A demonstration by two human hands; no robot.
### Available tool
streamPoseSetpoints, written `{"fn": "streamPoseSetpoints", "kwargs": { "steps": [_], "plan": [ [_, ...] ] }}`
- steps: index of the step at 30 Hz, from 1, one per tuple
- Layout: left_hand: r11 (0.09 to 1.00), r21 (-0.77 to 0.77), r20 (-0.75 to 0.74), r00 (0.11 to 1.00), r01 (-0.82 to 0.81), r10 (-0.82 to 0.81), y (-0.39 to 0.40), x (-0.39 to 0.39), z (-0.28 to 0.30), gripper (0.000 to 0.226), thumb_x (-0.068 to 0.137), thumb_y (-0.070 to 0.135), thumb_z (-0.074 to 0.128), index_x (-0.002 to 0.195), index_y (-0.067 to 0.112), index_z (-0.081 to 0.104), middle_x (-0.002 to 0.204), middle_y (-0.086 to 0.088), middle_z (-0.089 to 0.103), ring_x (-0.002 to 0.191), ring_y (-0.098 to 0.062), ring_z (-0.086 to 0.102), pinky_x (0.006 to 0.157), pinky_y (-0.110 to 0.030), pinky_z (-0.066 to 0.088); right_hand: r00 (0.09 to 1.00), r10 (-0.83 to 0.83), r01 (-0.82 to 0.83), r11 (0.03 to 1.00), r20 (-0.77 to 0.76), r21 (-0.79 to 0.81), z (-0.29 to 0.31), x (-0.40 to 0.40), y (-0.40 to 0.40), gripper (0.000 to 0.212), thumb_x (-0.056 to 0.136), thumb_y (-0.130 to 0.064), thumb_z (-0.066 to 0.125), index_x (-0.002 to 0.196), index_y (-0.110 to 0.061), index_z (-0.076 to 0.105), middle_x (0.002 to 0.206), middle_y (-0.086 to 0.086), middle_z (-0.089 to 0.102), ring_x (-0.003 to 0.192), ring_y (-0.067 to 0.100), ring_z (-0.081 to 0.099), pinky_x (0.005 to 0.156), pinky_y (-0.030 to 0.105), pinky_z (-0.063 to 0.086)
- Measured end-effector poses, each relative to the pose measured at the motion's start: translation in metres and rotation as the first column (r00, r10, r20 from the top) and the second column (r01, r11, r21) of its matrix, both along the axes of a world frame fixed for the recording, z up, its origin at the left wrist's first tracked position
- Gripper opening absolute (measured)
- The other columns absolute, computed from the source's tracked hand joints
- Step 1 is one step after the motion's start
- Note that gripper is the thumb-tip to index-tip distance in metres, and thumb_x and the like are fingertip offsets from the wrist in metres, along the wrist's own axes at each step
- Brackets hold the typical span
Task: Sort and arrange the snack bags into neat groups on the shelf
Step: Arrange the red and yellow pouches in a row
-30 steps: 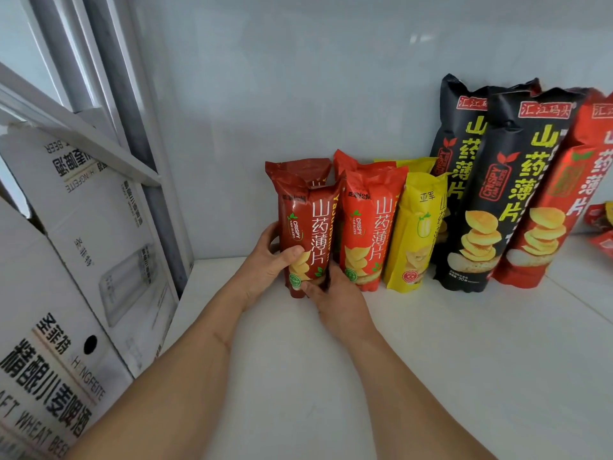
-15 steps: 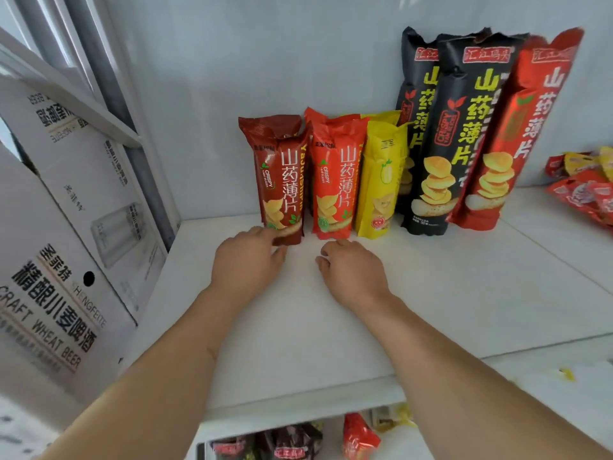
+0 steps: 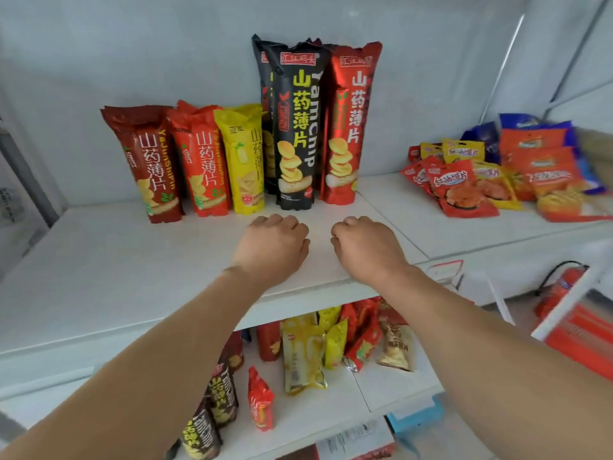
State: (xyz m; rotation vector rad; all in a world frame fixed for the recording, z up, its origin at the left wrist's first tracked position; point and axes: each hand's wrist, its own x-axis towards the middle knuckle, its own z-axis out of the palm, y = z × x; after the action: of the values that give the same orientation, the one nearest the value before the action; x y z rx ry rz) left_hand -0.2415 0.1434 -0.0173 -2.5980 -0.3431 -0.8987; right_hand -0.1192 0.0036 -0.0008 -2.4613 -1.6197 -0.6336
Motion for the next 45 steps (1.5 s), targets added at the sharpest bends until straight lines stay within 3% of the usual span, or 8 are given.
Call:
{"fn": "streamPoseSetpoints", "kwargs": {
  "steps": [14, 20, 29, 32, 34, 36, 37, 45],
  "plan": [
    [0.986, -0.125, -0.001, 0.994, 0.109, -0.110, -0.066, 0.200, -0.001, 0.014, 0.080, 0.025, 0.075, 0.081, 0.011, 0.074, 0.075, -0.006, 0.069, 0.063, -0.031, 0.065, 0.053, -0.035, 0.051, 0.976, -0.218, 0.216, 0.971, 0.008, 0.104, 0.018, 0.171, -0.093, 0.028, 0.101, -0.030, 0.043, 0.108, -0.014, 0.065, 0.103, 0.005, 0.064, 0.091, 0.028, 0.060, 0.060, 0.031, 0.033],
    [0.959, -0.282, -0.095, 0.994, 0.018, -0.047, -0.080, 0.283, 0.013, 0.040, 0.104, 0.041, 0.041, 0.129, 0.020, 0.062, 0.129, 0.000, 0.063, 0.112, -0.025, 0.061, 0.086, -0.035, 0.048, 0.947, -0.311, 0.320, 0.939, -0.080, 0.126, 0.019, 0.251, -0.101, 0.028, 0.099, -0.038, 0.046, 0.109, -0.020, 0.065, 0.105, 0.001, 0.066, 0.096, 0.025, 0.059, 0.064, 0.031, 0.042],
    [0.845, -0.511, -0.208, 0.976, -0.159, 0.058, -0.087, 0.362, 0.009, 0.055, 0.101, 0.057, 0.037, 0.141, 0.019, 0.048, 0.143, -0.002, 0.052, 0.130, -0.025, 0.049, 0.105, -0.039, 0.039, 0.907, -0.382, 0.409, 0.901, -0.178, 0.147, 0.004, 0.339, -0.097, 0.041, 0.098, -0.048, 0.044, 0.121, -0.018, 0.059, 0.116, 0.005, 0.063, 0.106, 0.028, 0.058, 0.076, 0.035, 0.048],
    [0.652, -0.721, -0.204, 0.971, -0.235, 0.124, -0.085, 0.386, 0.010, 0.068, 0.098, 0.063, 0.040, 0.146, 0.015, 0.041, 0.148, -0.006, 0.047, 0.137, -0.028, 0.043, 0.109, -0.043, 0.036, 0.912, -0.375, 0.402, 0.898, -0.167, 0.177, -0.004, 0.370, -0.091, 0.047, 0.097, -0.054, 0.043, 0.122, -0.017, 0.060, 0.119, 0.005, 0.063, 0.109, 0.029, 0.057, 0.082, 0.037, 0.049],
    [0.260, -0.961, -0.043, 0.981, -0.093, 0.189, -0.092, 0.401, 0.017, 0.075, 0.096, 0.063, 0.048, 0.149, 0.011, 0.036, 0.151, -0.010, 0.044, 0.139, -0.031, 0.041, 0.107, -0.043, 0.037, 0.916, -0.366, 0.394, 0.899, -0.165, 0.193, -0.008, 0.390, -0.086, 0.051, 0.096, -0.056, 0.042, 0.122, -0.016, 0.060, 0.119, 0.006, 0.063, 0.108, 0.029, 0.058, 0.081, 0.037, 0.050],
    [-0.173, -0.971, 0.096, 0.932, 0.164, 0.349, -0.101, 0.420, 0.021, 0.076, 0.097, 0.059, 0.051, 0.151, 0.009, 0.032, 0.148, -0.009, 0.046, 0.134, -0.031, 0.046, 0.095, -0.038, 0.037, 0.925, -0.340, 0.368, 0.913, -0.169, 0.178, -0.013, 0.407, -0.081, 0.055, 0.097, -0.059, 0.039, 0.124, -0.015, 0.060, 0.121, 0.006, 0.063, 0.110, 0.029, 0.058, 0.083, 0.038, 0.050],
    [-0.283, -0.925, 0.120, 0.904, 0.251, 0.411, -0.104, 0.428, 0.022, 0.074, 0.097, 0.057, 0.053, 0.150, 0.010, 0.031, 0.141, -0.007, 0.051, 0.125, -0.029, 0.051, 0.092, -0.035, 0.037, 0.932, -0.319, 0.347, 0.923, -0.170, 0.166, -0.015, 0.416, -0.079, 0.057, 0.097, -0.060, 0.037, 0.126, -0.016, 0.059, 0.124, 0.006, 0.061, 0.113, 0.029, 0.057, 0.084, 0.038, 0.050],
    [-0.484, -0.707, 0.238, 0.817, 0.516, 0.525, -0.108, 0.466, 0.006, 0.032, 0.092, 0.024, 0.070, 0.120, 0.007, 0.066, 0.100, -0.011, 0.079, 0.089, -0.032, 0.077, 0.084, -0.050, 0.061, 0.975, -0.183, 0.208, 0.951, -0.128, 0.229, -0.028, 0.472, -0.063, 0.053, 0.096, -0.059, 0.042, 0.118, -0.016, 0.063, 0.112, 0.005, 0.064, 0.103, 0.027, 0.059, 0.080, 0.039, 0.049]
  ]
}}
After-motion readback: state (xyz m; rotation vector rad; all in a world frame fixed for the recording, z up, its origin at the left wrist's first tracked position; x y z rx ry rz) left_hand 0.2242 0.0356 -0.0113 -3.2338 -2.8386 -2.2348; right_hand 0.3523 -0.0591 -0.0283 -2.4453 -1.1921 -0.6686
